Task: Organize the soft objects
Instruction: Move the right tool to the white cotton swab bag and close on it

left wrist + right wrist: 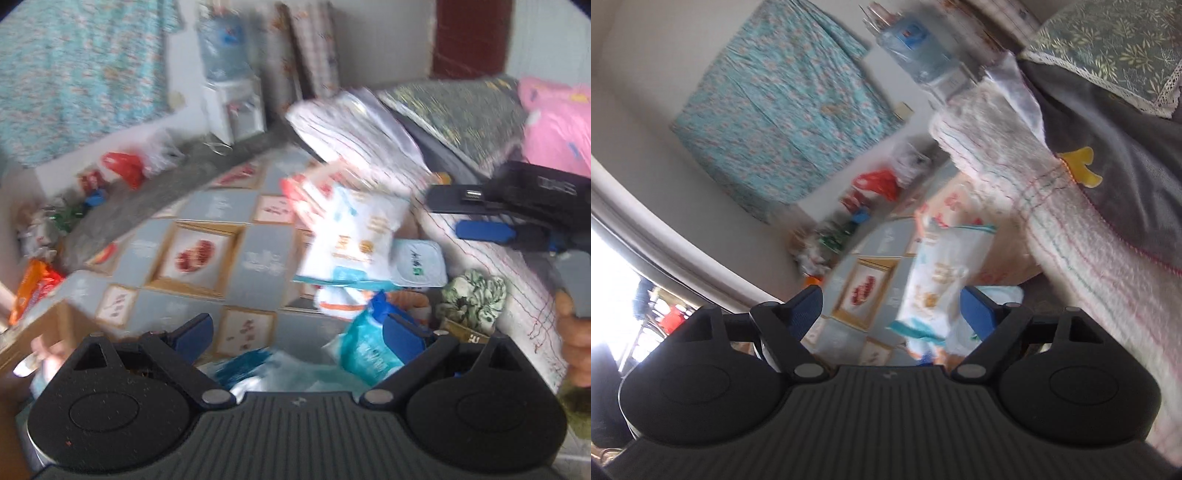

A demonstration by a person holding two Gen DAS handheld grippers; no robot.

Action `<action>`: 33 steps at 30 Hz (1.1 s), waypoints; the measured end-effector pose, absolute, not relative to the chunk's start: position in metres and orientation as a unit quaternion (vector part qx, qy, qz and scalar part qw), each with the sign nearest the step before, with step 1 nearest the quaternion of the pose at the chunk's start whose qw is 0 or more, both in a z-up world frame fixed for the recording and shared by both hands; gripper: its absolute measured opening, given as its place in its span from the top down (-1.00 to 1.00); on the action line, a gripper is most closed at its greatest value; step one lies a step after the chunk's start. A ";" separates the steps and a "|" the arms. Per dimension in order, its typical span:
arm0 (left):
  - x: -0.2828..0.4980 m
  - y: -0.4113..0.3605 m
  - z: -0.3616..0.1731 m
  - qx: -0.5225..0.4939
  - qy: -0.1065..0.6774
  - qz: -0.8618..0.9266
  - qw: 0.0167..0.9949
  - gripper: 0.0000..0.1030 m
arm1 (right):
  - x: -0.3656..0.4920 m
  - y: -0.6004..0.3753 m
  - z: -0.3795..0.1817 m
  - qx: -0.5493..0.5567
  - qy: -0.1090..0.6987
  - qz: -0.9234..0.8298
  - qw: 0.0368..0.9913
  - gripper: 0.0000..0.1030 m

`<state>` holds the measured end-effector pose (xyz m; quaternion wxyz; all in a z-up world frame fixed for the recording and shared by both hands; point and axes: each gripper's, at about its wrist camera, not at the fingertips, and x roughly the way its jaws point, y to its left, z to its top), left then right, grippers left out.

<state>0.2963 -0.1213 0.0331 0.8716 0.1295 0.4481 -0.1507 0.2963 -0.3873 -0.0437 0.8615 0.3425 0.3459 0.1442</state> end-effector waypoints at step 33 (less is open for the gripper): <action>0.426 -0.179 -0.043 0.035 0.509 -0.178 0.842 -0.61 | 0.403 -0.389 -0.118 0.430 0.352 0.184 0.811 0.57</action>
